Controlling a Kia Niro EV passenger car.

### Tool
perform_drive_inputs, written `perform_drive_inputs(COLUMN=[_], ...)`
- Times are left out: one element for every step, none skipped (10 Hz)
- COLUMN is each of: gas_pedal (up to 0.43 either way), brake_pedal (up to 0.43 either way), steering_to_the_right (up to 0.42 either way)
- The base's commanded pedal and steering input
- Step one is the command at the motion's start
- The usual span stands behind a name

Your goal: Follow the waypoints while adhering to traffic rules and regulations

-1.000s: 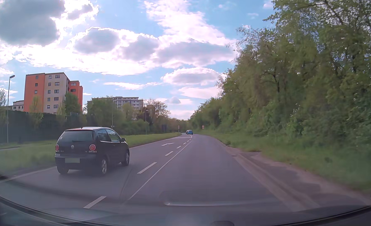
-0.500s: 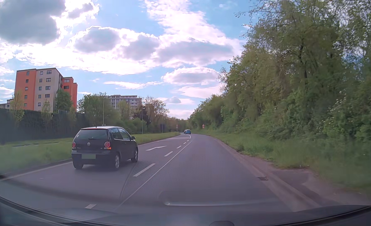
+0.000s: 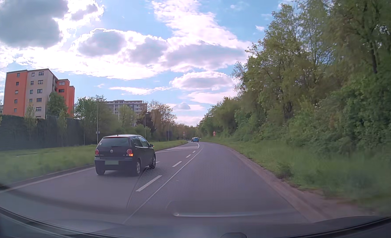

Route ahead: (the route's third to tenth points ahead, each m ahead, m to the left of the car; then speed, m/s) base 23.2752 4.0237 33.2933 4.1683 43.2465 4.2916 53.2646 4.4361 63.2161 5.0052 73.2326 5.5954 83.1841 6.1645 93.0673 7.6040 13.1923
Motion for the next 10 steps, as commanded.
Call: perform_drive_inputs(gas_pedal=[0.0, 0.0, 0.008, 0.028, 0.039, 0.047, 0.047, 0.047, 0.059, 0.059], brake_pedal=[0.0, 0.0, 0.0, 0.0, 0.0, 0.0, 0.0, 0.0, 0.0, 0.0], steering_to_the_right=[-0.001, -0.002, -0.002, -0.003, -0.003, -0.003, -0.004, -0.005, -0.005, -0.005])
